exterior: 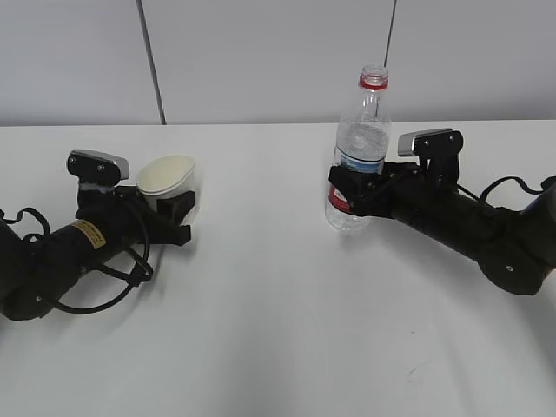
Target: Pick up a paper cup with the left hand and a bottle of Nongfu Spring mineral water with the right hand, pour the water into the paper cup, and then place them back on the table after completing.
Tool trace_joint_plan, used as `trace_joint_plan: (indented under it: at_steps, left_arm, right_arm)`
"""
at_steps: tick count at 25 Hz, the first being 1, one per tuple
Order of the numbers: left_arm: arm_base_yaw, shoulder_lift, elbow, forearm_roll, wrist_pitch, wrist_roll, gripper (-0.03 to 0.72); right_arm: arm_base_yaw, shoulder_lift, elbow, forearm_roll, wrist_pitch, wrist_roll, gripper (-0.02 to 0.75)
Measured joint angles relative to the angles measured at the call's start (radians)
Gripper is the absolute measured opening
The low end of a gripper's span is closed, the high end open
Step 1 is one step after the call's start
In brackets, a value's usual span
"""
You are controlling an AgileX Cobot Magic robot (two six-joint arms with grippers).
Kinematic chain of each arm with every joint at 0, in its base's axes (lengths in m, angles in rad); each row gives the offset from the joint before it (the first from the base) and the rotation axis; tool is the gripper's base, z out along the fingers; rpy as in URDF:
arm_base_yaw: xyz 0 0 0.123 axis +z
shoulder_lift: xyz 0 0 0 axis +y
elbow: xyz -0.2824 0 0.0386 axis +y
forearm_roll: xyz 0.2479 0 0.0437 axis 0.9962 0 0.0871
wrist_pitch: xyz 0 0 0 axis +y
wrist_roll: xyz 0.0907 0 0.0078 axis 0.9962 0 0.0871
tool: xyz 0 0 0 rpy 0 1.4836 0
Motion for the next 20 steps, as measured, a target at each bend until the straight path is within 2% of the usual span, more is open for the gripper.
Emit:
trace_joint_plan:
  at_steps: [12, 20]
  left_arm:
    - [0.0, 0.0, 0.0, 0.111, -0.005, -0.054, 0.368]
    - [-0.03, 0.0, -0.002, 0.204, -0.009, -0.113, 0.367]
  right_arm:
    - [0.0, 0.002, -0.001, 0.012, 0.019, -0.047, 0.496]
    - [0.001, -0.054, -0.004, 0.012, 0.149, -0.144, 0.468]
